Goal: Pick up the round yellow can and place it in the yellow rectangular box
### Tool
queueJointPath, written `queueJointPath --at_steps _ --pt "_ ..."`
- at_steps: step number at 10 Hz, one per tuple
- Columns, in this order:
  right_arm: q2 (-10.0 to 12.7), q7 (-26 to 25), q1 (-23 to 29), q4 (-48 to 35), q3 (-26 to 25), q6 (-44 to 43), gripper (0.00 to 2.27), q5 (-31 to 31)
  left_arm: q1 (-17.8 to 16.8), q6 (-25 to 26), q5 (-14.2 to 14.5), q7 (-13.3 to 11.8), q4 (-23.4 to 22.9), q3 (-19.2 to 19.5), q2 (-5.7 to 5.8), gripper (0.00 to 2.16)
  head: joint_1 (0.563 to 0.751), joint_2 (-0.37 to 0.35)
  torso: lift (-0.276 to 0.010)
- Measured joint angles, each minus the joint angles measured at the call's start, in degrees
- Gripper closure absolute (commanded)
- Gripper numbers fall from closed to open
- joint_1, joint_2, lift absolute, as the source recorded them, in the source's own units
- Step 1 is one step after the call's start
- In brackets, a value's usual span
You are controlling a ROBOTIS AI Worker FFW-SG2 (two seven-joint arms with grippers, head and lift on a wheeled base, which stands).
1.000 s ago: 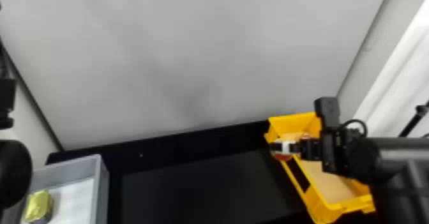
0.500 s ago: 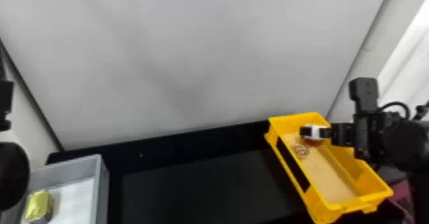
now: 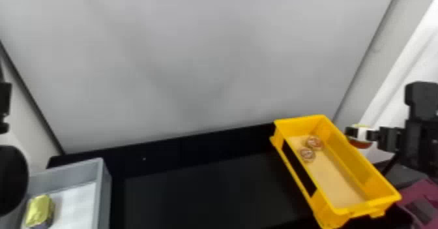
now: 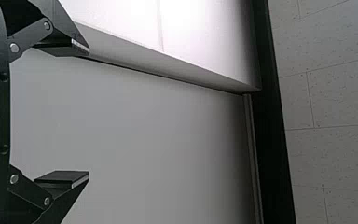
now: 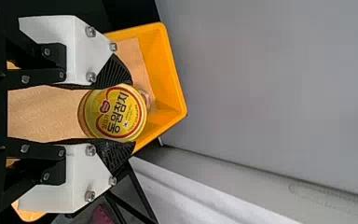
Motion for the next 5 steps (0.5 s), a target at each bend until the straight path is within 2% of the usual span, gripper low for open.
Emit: queueJointPath --at_steps 2,5 --pt "-0.2 -0.2 1.8 2.8 -2.8 -5.0 0.77 -1.6 0.0 0.0 0.0 0.0 0.0 0.1 0.0 0.31 0.632 -0.078 0.0" --pt "-1.2 -3.3 4.3 10.1 -4.5 -14.0 0.77 -8.2 0.1 0.0 0.0 0.0 -0.1 0.2 -0.06 0.31 0.632 -0.078 0.0"
